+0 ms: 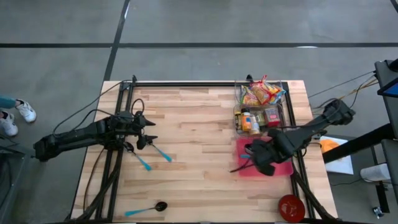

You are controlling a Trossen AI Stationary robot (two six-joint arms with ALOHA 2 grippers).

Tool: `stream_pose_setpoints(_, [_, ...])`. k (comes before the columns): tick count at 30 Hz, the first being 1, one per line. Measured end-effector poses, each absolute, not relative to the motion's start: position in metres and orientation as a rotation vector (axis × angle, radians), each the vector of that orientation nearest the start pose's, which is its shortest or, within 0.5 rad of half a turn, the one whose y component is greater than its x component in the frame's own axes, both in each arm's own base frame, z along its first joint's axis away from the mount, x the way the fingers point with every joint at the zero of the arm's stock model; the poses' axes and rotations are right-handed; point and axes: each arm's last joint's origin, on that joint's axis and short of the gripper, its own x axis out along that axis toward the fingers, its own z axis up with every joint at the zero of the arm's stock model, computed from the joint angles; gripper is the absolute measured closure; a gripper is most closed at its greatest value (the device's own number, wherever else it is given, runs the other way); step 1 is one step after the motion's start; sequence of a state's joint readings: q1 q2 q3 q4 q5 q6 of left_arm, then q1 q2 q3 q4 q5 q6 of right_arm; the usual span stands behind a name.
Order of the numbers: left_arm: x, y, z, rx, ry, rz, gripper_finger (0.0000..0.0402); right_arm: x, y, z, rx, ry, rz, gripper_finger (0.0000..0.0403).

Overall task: Pick & Place Food Item
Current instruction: Put the blue spoon into the red bin

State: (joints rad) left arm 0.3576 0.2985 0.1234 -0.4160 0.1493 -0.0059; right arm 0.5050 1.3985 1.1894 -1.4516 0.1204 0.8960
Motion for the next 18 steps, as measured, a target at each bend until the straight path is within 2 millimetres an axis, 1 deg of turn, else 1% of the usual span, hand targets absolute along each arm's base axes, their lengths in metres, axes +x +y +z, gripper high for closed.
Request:
stream_pose_setpoints(4, [0.095,0.031,0.144,-0.154,0.572,0.204,0.0057,0.172,0.105,0.256,0.176,1.541,-0.427,0.0384])
stream_pose_setpoints(7, [0.095,0.031,0.144,-0.154,0.573,0.204,0.0057,0.162,0.106,0.24,0.191,1.517,-0.41,0.0384])
stream_pose_setpoints(10, [0.095,0.031,0.144,-0.154,0.573,0.204,0.0057,0.157,0.107,0.225,0.209,1.487,-0.378,0.0384])
stream_pose_setpoints(15, [0.095,0.031,0.144,-0.154,0.573,0.204,0.0057,0.154,0.105,0.201,0.221,1.462,-0.365,0.0384])
stream_pose_setpoints(18, [0.095,0.031,0.144,-0.154,0.573,0.204,0.0057,0.154,0.105,0.19,0.229,1.445,-0.354,0.0384])
